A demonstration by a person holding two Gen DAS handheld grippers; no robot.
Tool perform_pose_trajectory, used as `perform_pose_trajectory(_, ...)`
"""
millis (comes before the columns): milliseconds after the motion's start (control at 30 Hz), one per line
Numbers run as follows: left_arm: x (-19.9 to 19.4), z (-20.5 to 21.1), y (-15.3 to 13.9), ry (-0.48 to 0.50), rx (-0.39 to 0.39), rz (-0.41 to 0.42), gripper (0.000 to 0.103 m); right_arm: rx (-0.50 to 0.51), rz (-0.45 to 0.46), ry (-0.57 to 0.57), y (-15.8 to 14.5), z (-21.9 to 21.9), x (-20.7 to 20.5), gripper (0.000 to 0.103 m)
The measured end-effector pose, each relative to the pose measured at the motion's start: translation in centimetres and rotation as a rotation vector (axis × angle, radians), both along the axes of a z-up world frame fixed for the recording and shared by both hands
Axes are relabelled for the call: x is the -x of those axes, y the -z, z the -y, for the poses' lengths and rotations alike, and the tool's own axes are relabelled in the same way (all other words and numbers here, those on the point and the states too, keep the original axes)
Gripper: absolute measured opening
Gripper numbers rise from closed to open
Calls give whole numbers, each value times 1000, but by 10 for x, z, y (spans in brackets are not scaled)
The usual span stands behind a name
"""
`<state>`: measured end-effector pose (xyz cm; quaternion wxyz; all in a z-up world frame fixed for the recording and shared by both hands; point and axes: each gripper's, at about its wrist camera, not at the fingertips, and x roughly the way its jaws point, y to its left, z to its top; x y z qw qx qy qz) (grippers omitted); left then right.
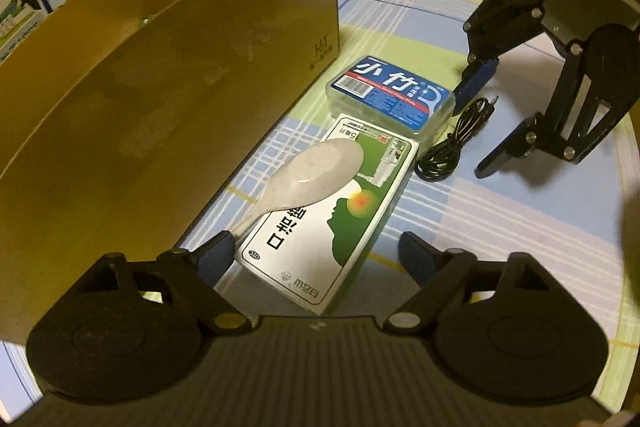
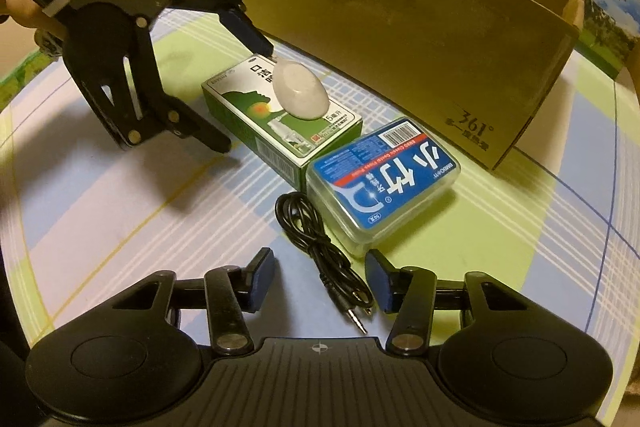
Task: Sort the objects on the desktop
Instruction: 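Grasp the green medicine box with the left tool while the right tool grasps the black cable, then lift the green box with the left tool while the right tool lifts the black cable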
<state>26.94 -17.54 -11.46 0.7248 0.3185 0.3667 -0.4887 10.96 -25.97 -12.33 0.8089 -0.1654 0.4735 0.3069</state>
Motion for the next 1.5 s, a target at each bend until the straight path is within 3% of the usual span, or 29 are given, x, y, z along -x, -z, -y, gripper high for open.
perform_pose_trajectory(133, 4, 0, 3, 27, -33, 46, 75, -1, 2, 3, 0, 0, 1, 43)
perform_pose_trajectory(200, 6, -3, 2, 29, -41, 64, 67, 2, 3, 12, -1, 1, 0, 35)
perform_pose_trajectory(300, 9, -7, 0, 38, -50, 56, 60, 6, 1, 24, -2, -3, 0, 20)
perform_pose_trajectory(467, 28, -16, -4, 55, -73, 30, 52, 12, -10, 7, -5, -5, 12, 13)
perform_pose_trajectory(900, 90, -56, -9, 4, -124, -25, 52, 6, -23, 40, -11, 2, 48, 13)
perform_pose_trajectory(1033, 100, -58, -16, -39, -86, -26, 52, -2, -10, 74, -13, 9, 57, 13)
perform_pose_trajectory(1133, 104, -53, -20, -58, -52, -29, 57, 17, -3, 76, -12, 8, 60, 22)
perform_pose_trajectory(1200, 105, -48, -20, -58, -45, -29, 59, 20, 7, 73, -15, 9, 65, 36)
perform_pose_trajectory(1500, 94, -25, -13, -58, -31, -23, 61, 21, -5, 9, -6, 0, 58, 37)
